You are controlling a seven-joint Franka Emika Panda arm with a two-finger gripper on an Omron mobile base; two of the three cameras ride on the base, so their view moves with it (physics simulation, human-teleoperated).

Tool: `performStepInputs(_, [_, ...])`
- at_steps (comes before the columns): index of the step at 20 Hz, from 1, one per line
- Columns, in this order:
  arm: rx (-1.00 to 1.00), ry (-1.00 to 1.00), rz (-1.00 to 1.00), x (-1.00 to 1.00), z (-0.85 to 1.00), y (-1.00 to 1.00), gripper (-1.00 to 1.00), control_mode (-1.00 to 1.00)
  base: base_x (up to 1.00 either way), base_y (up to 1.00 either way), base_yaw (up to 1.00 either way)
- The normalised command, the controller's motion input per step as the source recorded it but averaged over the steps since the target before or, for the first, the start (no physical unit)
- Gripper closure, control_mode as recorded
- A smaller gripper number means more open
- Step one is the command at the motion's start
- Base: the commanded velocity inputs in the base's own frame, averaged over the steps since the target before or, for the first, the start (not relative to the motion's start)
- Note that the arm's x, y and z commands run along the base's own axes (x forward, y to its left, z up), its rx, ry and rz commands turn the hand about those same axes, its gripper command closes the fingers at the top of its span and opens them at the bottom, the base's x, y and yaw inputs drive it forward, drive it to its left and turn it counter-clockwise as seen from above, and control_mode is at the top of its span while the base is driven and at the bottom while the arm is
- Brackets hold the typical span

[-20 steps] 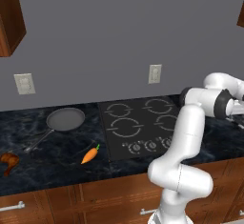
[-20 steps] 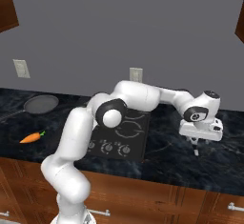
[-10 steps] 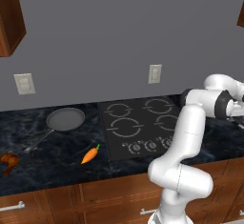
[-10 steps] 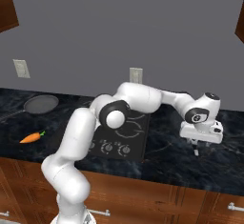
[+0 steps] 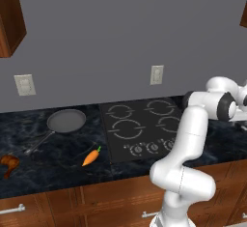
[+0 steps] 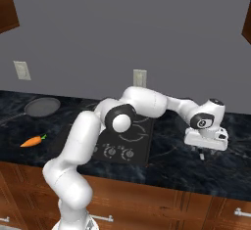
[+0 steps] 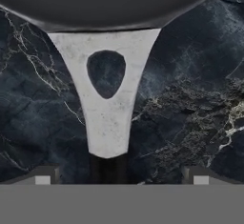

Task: Place both pans onto different burners. Then place the carrot and the chicken drumstick on different pans.

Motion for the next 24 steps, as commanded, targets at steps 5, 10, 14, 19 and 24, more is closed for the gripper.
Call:
performStepInputs(5, [0.01, 0.04, 0.0, 0.0, -0.21, 0.0, -1.0, -1.0, 0.0, 0.0, 0.0])
performStepInputs(10, [0.0, 0.02, 0.0, 0.0, -0.19, 0.0, -1.0, -1.0, 0.0, 0.0, 0.0])
performStepInputs(14, [0.0, 0.0, 0.0, 0.0, -0.03, 0.0, 1.0, -1.0, 0.0, 0.0, 0.0])
performStepInputs(19, [0.0, 0.0, 0.0, 0.0, 0.0, 0.0, 1.0, -1.0, 0.0, 0.0, 0.0])
performStepInputs(24, [0.0, 0.0, 0.0, 0.0, 0.0, 0.0, 1.0, -1.0, 0.0, 0.0, 0.0])
